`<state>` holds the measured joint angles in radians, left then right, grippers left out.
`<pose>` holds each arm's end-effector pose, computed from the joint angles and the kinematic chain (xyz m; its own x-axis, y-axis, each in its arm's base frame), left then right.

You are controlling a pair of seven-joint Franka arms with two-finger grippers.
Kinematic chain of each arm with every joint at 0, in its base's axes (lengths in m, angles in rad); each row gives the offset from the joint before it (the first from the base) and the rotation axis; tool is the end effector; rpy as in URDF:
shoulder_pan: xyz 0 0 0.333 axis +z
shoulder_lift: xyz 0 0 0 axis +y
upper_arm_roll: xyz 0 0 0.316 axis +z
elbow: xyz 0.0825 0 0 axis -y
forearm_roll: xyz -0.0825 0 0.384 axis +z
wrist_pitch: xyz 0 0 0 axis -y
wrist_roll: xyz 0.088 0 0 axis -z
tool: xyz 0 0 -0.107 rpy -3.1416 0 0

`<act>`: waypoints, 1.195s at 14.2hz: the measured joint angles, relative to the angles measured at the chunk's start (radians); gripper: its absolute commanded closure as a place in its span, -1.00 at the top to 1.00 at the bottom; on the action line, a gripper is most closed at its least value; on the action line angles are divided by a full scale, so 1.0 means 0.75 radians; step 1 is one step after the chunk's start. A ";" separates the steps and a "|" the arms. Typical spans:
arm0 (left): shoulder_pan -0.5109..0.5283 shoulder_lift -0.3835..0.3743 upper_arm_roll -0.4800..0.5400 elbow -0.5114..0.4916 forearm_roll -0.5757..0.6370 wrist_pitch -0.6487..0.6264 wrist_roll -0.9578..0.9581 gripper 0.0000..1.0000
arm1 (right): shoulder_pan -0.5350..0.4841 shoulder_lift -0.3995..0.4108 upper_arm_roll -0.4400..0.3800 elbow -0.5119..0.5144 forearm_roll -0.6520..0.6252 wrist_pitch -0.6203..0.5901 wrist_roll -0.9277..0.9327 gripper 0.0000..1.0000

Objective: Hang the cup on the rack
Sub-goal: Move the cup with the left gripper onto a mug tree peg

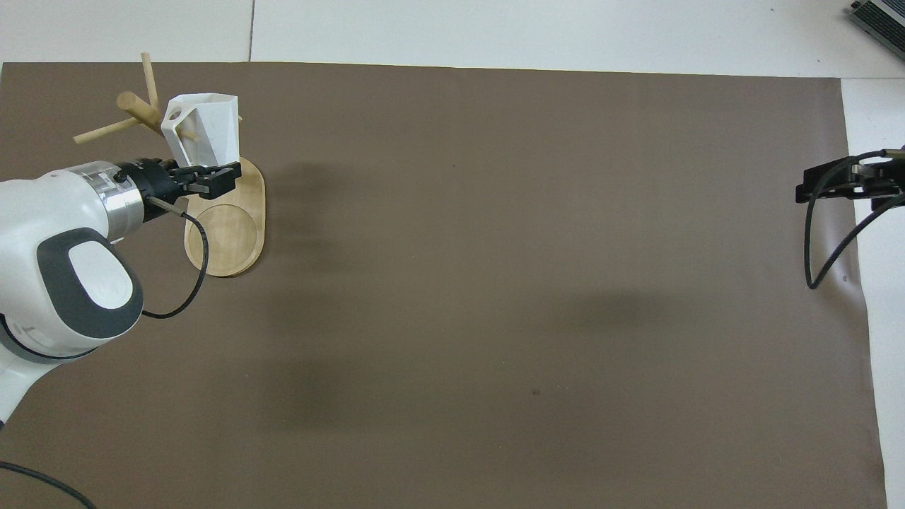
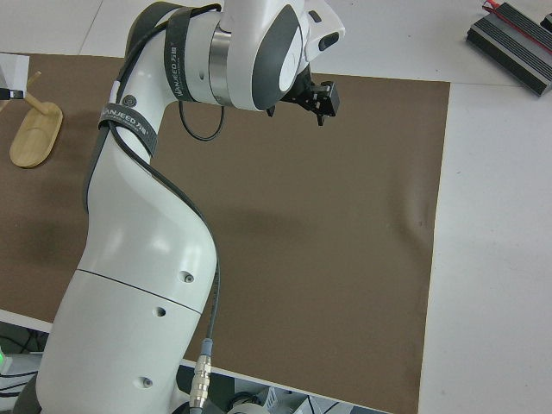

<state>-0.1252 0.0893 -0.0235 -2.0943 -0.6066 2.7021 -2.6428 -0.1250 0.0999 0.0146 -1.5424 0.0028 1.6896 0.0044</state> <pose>0.5942 -0.0691 0.4327 -0.8378 0.0636 -0.5422 0.2255 0.9448 -0.2377 0.5918 -0.0658 0.5913 0.9923 -0.1149 0.0473 -0.1148 -0.9934 -0.0044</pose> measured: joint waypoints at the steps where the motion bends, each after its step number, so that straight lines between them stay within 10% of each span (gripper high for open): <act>1: 0.000 0.001 0.000 0.002 0.000 0.001 -0.014 -1.00 | 0.000 0.000 0.000 0.000 0.000 0.000 0.000 1.00; 14: 0.015 0.021 0.003 0.002 0.000 0.000 -0.080 -0.96 | 0.000 0.000 0.000 0.001 0.000 0.000 0.001 1.00; 17: 0.019 0.021 0.002 0.005 0.000 -0.004 -0.080 -0.10 | 0.002 0.000 0.000 0.000 0.000 0.000 0.001 1.00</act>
<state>-0.1112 0.1053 -0.0217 -2.0902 -0.6066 2.6989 -2.7029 -0.1234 0.0998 0.0149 -1.5421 0.0029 1.6898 0.0054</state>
